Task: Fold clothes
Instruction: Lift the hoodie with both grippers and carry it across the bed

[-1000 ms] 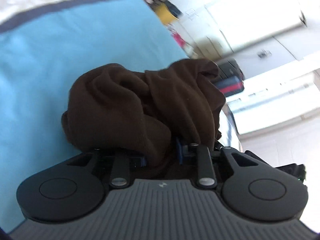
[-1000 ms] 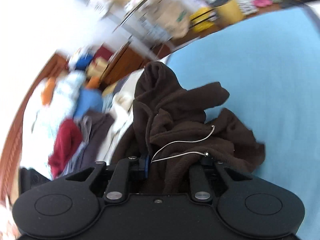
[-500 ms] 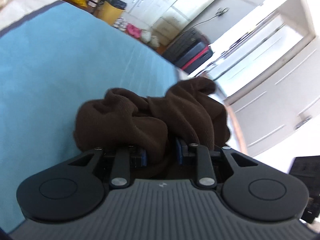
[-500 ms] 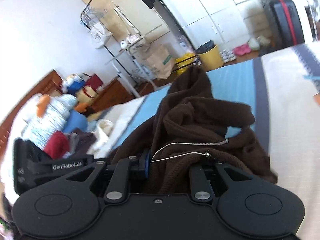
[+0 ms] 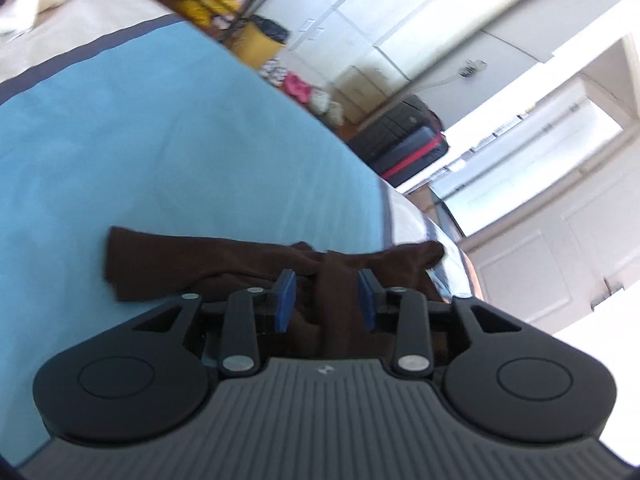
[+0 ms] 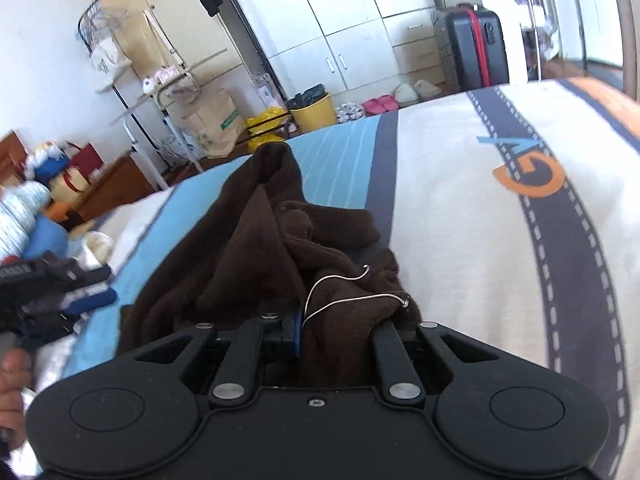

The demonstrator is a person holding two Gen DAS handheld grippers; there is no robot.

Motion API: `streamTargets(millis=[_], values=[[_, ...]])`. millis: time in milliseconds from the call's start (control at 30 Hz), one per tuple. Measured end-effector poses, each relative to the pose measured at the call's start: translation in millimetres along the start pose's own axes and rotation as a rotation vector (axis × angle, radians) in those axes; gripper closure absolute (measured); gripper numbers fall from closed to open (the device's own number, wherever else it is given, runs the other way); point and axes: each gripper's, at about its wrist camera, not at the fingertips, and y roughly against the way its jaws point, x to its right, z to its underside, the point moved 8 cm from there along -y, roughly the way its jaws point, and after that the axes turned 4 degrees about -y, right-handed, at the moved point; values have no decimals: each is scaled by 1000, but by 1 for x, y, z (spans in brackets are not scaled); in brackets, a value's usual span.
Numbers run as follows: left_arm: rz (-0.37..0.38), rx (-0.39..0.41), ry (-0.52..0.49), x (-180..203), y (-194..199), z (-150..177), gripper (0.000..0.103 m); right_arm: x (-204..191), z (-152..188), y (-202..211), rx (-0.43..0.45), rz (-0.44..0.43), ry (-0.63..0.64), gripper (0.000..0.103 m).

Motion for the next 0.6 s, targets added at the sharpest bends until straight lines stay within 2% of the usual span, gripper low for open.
streamTargets(millis=[33,200,267,300,333,467,600], values=[[9,-7,-21,5,1,5,58,-2,0,0,5,20,17,89],[18,-76,-93,21,-7,24,46,1,3,1,14,41,43,89],[1,-106,-93,20,-17,26,36,4,5,1,16,50,30,89],[-6,-122,-89,19,-22,27,23,6,5,1,15,50,21,89],[-7,-140,-64,16,-27,28,21,7,5,2,13,50,12,89],[-6,-180,-12,6,-43,34,20,6,3,1,6,55,16,90],[-126,-238,-113,-3,-57,46,21,-7,-11,-4,-1,61,67,91]])
